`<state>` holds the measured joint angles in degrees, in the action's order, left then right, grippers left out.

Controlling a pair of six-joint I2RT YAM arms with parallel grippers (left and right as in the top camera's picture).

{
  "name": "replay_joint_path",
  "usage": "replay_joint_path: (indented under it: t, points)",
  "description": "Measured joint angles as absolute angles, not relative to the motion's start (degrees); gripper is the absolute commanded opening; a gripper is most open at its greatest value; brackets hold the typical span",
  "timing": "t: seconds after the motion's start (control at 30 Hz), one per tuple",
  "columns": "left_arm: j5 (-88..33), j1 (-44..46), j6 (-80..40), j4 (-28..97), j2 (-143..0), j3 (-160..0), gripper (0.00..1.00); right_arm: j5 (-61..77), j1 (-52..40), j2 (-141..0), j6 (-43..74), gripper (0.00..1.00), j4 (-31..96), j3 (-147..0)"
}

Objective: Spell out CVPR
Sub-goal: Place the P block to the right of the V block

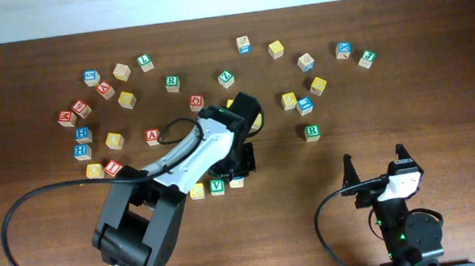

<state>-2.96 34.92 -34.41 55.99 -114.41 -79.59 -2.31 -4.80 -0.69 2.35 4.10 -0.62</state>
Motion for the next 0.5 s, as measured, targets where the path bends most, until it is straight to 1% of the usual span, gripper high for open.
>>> replay_joint_path:
  t: [0.23, 0.5]
  points:
    - [-1.98, 34.92, -35.66, 55.72, -114.41, -78.54, 0.29, -2.33, -4.8, -0.69, 2.33, 0.98, 4.1, -0.62]
    - [-4.08, 35.24, -35.68, 55.96, -114.41, -78.52, 0.29, -2.31, -4.8, -0.69, 2.35, 0.98, 4.1, -0.62]
